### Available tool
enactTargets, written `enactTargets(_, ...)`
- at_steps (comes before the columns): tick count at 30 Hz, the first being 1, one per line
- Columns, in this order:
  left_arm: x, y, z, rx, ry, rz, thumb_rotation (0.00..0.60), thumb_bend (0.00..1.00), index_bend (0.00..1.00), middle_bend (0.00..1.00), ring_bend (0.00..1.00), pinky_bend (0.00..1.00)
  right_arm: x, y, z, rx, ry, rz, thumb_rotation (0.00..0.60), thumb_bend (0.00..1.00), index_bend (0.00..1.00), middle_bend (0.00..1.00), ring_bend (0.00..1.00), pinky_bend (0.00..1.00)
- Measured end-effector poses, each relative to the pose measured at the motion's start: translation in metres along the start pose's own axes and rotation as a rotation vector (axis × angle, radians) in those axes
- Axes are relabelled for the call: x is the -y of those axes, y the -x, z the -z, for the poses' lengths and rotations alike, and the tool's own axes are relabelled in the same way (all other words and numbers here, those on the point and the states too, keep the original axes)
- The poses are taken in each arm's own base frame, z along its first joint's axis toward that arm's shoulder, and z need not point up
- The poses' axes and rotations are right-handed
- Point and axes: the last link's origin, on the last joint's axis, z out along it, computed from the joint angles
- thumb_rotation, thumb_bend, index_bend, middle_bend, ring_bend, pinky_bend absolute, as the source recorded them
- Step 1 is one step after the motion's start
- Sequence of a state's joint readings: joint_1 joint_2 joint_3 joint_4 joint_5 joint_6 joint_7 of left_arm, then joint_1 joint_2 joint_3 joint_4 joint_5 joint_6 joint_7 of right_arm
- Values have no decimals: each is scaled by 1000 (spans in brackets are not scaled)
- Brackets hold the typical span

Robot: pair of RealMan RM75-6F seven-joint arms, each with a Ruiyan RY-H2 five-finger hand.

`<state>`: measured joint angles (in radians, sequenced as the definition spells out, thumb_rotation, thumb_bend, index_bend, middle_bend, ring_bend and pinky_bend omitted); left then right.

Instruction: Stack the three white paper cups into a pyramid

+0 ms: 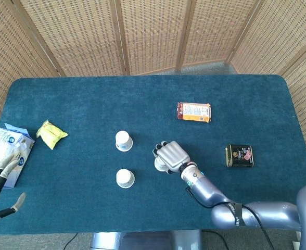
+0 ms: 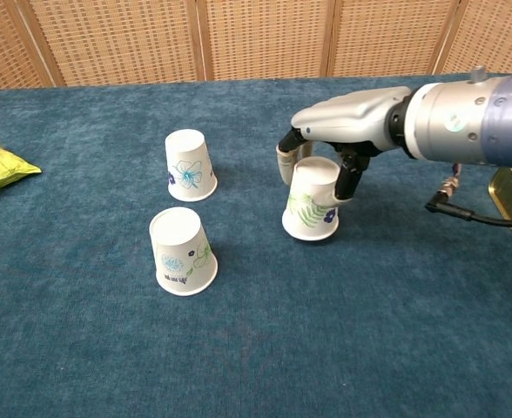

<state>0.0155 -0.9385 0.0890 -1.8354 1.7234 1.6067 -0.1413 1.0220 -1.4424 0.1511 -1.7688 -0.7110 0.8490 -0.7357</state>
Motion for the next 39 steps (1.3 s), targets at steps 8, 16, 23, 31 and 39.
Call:
enactTargets(8,5,1,3,0,-17,7,497,434,0,0,0,0,8,-4,-16,11,11,15,600,461,426,277,213,544)
enactTargets(16,6,2,0,3,-9,6,497,435,0,0,0,0,10,0,-18,51,40,37,600,446,152,109,49,474)
enactTargets(23,3,3,-6,16,-4,-1,495,434,0,0,0,0,8,0,-7,60,57,41,600,450,43,40,16,470)
enactTargets(31,-3,2,-18,29,24,-18,497,434,0,0,0,0,1,-4,13,54,84,35,600,466,4,11,15,470)
enactTargets(39,-10,6,-28,63,63,-45,531,436,0,0,0,0,-22,-8,41,10,165,47,600,479,4,12,12,454)
